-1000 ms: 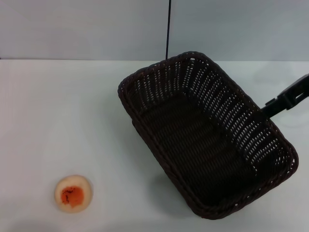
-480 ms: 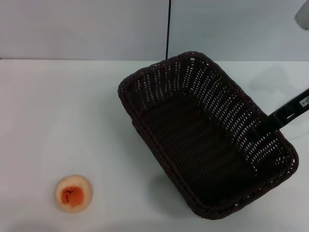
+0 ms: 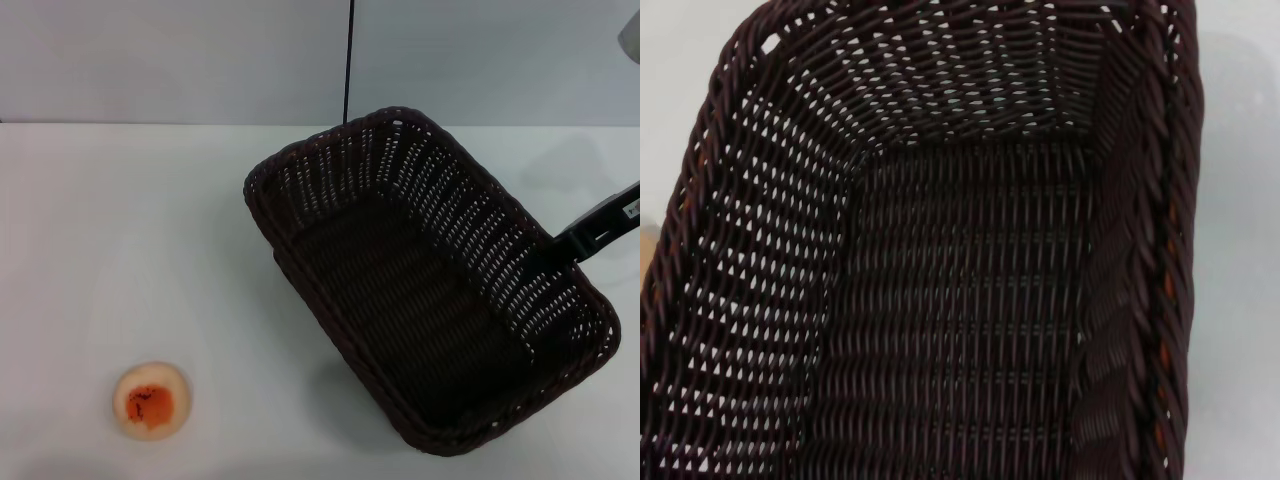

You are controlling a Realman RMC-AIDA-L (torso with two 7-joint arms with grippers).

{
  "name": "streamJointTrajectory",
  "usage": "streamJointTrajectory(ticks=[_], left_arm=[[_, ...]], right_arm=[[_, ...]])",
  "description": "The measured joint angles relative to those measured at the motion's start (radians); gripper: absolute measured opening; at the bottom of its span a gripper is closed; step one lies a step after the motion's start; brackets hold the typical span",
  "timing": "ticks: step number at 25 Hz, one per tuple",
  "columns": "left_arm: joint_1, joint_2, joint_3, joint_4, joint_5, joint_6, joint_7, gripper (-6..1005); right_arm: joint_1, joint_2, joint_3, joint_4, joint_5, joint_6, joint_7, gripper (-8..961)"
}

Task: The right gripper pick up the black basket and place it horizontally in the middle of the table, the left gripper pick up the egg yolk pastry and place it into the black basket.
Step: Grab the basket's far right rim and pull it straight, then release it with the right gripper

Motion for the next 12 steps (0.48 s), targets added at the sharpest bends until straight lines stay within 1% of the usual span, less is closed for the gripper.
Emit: streamJointTrajectory(ticks=[7,12], left_arm=[[-0.009,0.0,-0.001,-0.001,0.0,-0.002,0.0,723],[-0.016,0.0,0.0,-0.002,0.0,-0.011,0.0,723]], right_arm=[[0.0,-0.001,0.009,0.001,0.001,0.007,-0.009,194],[0.002,-0.007,0.013,-0.002,0.016,0.013,-0.01,191]])
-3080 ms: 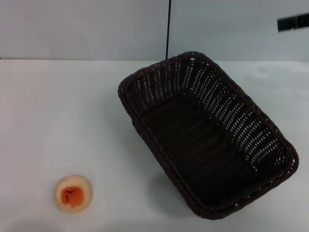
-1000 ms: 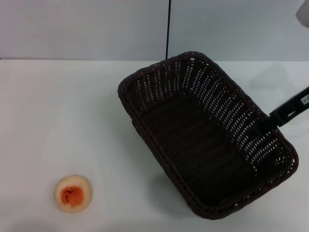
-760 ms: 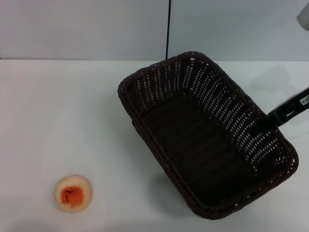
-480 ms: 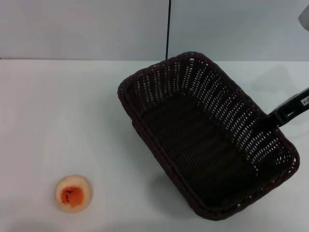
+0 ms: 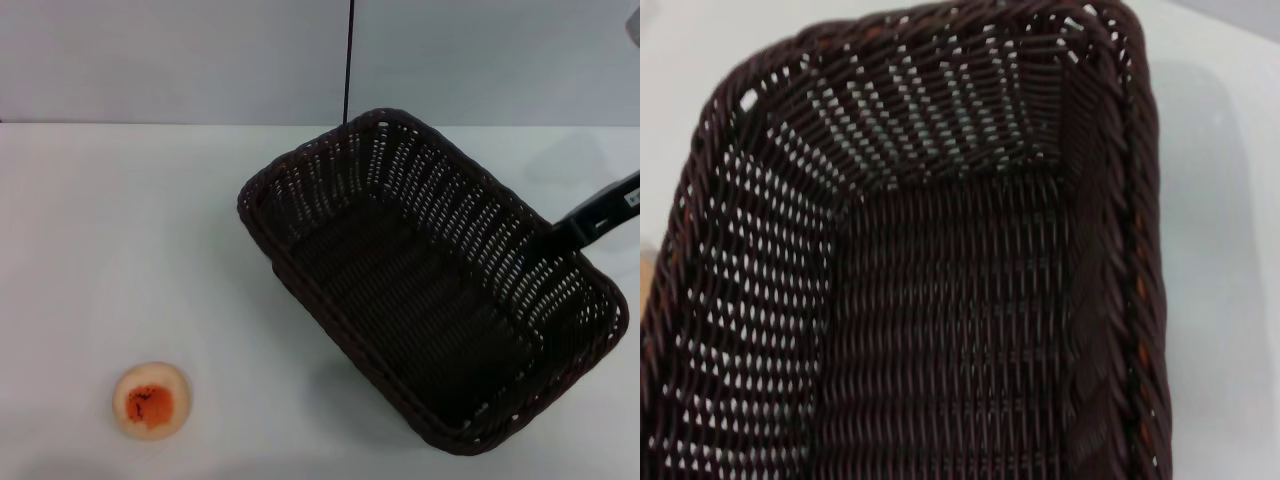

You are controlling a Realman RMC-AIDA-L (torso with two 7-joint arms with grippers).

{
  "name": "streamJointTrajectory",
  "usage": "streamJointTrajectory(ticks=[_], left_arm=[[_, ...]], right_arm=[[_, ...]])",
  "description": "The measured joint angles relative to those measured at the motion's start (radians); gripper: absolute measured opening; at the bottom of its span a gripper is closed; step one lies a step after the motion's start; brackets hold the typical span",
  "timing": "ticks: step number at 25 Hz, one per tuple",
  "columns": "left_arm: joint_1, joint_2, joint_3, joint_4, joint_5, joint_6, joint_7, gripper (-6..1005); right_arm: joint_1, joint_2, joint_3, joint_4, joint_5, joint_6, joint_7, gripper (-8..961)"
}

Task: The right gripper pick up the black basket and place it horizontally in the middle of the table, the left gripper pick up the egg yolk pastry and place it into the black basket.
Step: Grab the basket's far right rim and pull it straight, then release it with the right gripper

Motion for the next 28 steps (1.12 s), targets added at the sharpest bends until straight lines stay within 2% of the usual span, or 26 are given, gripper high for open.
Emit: streamJointTrajectory(ticks=[4,5,6,7,11,14,16,21,27,28], left_arm=[[-0.001,0.0,-0.003,0.0,0.0,-0.006,0.0,723],[-0.002,0.0,-0.003,0.0,-0.001,-0.008,0.0,723],[-0.003,0.001,-0.004,0.0,-0.001,-0.012,0.0,723],[-0.006,0.001,-0.004,0.0,-0.002,-0.013,0.0,723],[-0.015,0.002,-0.005,0.0,-0.003,-0.014,0.0,723],[-0.021,0.002,-0.007,0.001,-0.003,-0.014,0.0,723],[-0.023,0.002,-0.007,0.001,-0.004,-0.015,0.0,723],[-0.024,0.002,-0.008,0.0,-0.005,-0.015,0.0,723],[-0.024,0.002,-0.008,0.0,-0.005,-0.011,0.0,722],[-0.024,0.002,-0.006,0.0,-0.004,-0.012,0.0,722]], right_arm=[[-0.005,-0.017,0.003,0.005,0.072,-0.001,-0.008,189],[-0.006,-0.025,0.008,0.011,0.093,-0.005,-0.01,189],[-0.009,-0.042,0.023,0.028,0.135,-0.008,-0.013,188],[-0.009,-0.042,0.023,0.028,0.135,-0.008,-0.013,188],[-0.018,-0.075,0.046,0.067,0.21,-0.011,-0.043,187],[-0.019,-0.085,0.065,0.078,0.238,-0.015,-0.059,186],[-0.019,-0.102,0.095,0.092,0.294,-0.036,-0.095,186],[-0.012,-0.121,0.104,0.096,0.334,-0.044,-0.159,195],[0.015,-0.123,0.105,0.093,0.34,-0.038,-0.267,206],[0.024,-0.121,0.103,0.089,0.36,-0.052,-0.332,207]])
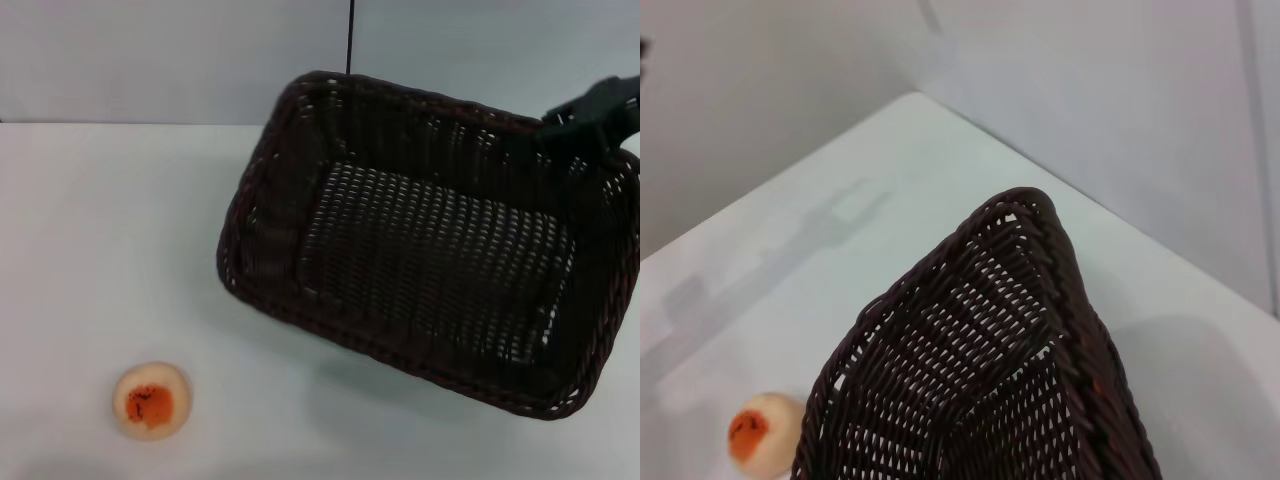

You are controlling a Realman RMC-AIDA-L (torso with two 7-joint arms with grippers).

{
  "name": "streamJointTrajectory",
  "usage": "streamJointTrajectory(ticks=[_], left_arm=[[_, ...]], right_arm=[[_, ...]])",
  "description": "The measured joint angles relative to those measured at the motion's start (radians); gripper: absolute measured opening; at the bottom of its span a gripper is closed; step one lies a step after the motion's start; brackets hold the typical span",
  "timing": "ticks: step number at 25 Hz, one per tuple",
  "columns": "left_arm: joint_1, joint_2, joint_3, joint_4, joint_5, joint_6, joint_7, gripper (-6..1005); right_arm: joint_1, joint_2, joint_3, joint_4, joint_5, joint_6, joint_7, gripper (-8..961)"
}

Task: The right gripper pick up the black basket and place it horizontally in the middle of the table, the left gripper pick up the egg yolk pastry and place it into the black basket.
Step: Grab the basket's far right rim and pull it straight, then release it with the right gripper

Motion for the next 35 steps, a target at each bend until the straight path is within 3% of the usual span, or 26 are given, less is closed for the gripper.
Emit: streamJointTrajectory(ticks=[7,13,23,35], left_arm=[[0.0,-0.001,0.005,0.0,0.003,-0.004,0.005,722],[0.009,-0.003,0.007,-0.021,0.004,-0.004,0.007,722],[0.014,-0.004,0.007,-0.025,0.005,-0.006,0.011,718],[0.013,-0.005,0.007,-0.026,0.006,-0.016,0.013,709]], right_arm=[[0.017,0.015,-0.003,-0.003,0.049,-0.005,-0.171,220],[0.038,0.025,-0.069,0.004,0.055,-0.015,-0.255,231],[0.058,0.033,-0.156,-0.001,0.048,-0.022,-0.286,248],[0.069,0.04,-0.171,0.006,0.048,-0.028,-0.323,270]])
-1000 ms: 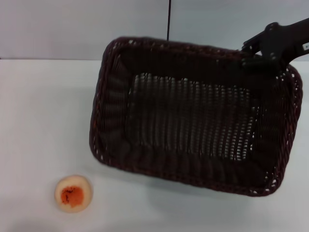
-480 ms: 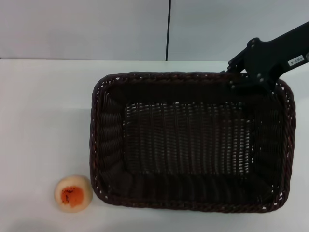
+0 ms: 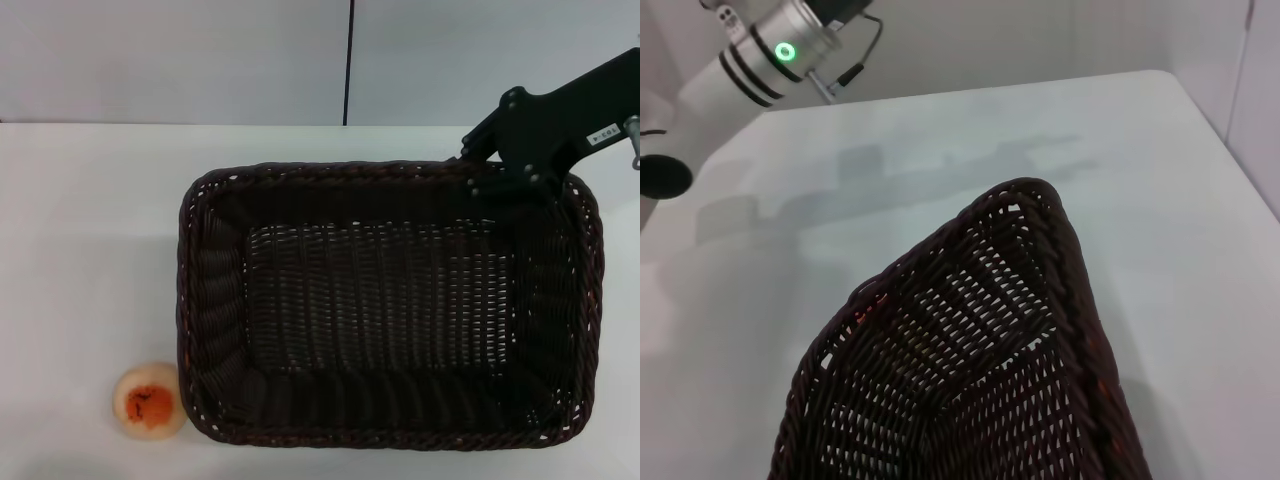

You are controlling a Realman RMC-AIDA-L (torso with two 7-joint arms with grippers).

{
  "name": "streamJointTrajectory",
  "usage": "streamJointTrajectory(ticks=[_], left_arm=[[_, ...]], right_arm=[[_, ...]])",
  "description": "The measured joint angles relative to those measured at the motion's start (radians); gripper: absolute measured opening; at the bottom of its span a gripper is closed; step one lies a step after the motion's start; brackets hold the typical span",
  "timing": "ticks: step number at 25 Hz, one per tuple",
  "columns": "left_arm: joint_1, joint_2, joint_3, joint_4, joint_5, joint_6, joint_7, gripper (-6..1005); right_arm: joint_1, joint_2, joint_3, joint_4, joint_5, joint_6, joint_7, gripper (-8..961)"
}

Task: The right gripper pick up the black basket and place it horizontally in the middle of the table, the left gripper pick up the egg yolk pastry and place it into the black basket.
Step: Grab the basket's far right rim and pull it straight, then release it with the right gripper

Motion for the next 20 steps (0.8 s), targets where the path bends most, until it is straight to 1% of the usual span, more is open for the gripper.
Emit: streamJointTrajectory(ticks=[8,18,20], left_arm=[[0.0,-0.001,0.021,-0.008,0.001,-0.013,0.001,704],[0.008,-0.001,0.065,-0.026,0.001,-0.009,0.001,697],[0.009,-0.001,0.067,-0.026,0.001,-0.007,0.001,695]], right_arm=[[0.017,0.0,-0.011,0.021,-0.02,-0.038,-0.011,284],[0.022,0.001,-0.003,0.041,-0.028,-0.02,-0.027,302],[0.022,0.001,-0.001,0.041,-0.027,-0.015,-0.034,364]])
